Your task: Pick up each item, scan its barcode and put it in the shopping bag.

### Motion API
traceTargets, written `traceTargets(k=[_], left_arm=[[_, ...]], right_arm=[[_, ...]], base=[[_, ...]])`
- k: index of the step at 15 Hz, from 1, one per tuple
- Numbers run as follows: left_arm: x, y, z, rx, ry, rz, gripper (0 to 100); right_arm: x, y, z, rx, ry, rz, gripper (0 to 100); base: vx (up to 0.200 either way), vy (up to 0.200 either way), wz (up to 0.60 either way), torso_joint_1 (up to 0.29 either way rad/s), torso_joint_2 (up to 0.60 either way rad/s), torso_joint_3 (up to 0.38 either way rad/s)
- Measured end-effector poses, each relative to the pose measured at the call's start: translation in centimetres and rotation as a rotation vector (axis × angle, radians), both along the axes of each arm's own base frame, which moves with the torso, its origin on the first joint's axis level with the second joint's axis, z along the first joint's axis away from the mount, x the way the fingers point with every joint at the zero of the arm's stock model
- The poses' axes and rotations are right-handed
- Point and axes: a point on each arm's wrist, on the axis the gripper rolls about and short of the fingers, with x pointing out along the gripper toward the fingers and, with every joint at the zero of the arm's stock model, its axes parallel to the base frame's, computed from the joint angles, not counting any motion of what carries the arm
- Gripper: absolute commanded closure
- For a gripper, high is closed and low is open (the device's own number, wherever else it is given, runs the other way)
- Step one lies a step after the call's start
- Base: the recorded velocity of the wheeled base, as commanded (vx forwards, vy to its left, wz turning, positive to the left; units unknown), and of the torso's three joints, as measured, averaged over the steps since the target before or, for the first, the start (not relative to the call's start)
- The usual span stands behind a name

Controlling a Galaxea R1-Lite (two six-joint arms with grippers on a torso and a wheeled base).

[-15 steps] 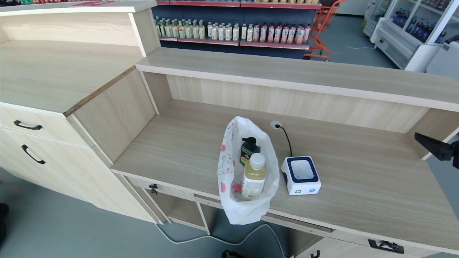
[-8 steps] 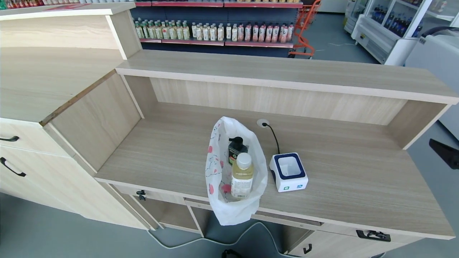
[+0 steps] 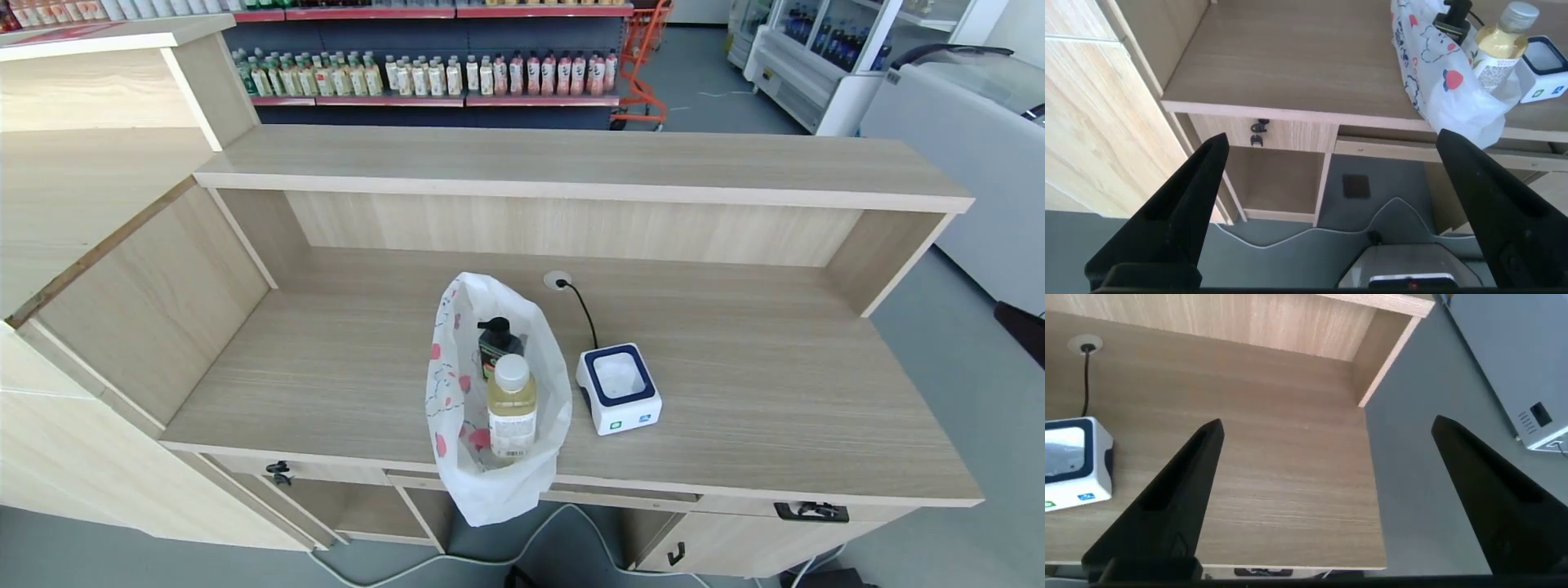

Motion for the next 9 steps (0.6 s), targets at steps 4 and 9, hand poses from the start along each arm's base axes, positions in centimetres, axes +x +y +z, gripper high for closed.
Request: traceTargets(k=[4, 9], left_arm=[[0.0, 0.0, 0.0, 0.000, 0.000, 0.000, 0], [0.0, 0.0, 0.0, 0.000, 0.000, -0.001, 0]], right_arm=[[-3.5, 1.0, -3.4, 0.060, 0.046, -0.050, 0], [-10.6, 2.9, -10.2, 0.134, 0.098, -0.050, 0]], base=[[0.000, 0.000, 0.00, 0.000, 0.00, 0.000], [0.000, 0.000, 0.00, 0.000, 0.00, 0.000]])
